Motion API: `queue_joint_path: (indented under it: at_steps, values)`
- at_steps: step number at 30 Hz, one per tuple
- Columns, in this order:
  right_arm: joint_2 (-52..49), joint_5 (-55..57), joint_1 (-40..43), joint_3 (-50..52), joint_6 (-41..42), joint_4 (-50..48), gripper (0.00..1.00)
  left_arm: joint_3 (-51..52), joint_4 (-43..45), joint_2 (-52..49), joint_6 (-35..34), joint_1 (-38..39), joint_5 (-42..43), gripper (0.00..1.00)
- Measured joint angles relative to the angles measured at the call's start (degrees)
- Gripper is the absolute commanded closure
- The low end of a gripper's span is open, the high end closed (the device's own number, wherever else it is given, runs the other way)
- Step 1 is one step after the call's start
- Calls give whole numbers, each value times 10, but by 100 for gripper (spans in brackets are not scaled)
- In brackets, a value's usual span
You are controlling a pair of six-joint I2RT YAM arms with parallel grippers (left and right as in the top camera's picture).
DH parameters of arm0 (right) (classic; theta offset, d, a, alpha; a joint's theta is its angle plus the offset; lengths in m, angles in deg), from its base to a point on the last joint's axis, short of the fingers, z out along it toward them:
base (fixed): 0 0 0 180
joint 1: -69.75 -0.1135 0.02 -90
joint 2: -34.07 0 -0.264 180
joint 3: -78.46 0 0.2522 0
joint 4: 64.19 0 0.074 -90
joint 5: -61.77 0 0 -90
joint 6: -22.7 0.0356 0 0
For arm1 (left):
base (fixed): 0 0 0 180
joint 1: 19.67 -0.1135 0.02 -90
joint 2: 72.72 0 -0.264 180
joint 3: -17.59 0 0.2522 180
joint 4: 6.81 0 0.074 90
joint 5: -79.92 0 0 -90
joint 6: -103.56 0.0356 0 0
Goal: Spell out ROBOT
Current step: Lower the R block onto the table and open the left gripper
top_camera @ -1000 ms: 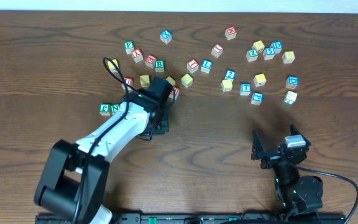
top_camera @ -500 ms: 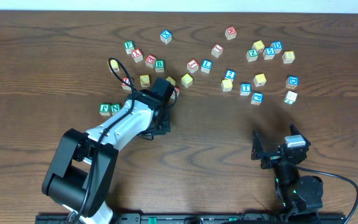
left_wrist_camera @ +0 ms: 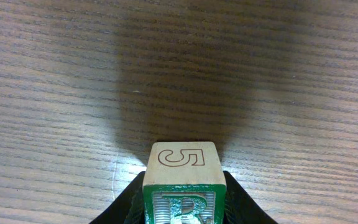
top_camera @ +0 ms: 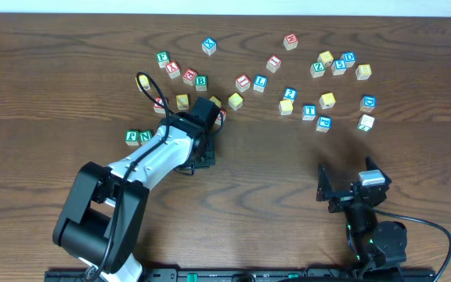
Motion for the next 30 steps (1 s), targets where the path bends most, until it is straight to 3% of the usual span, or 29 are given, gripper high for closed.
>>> queue_joint_path:
  at_steps: [30]
  values:
    - [0,0,0,0,0,0,1,0,25,0,43,0,3,78]
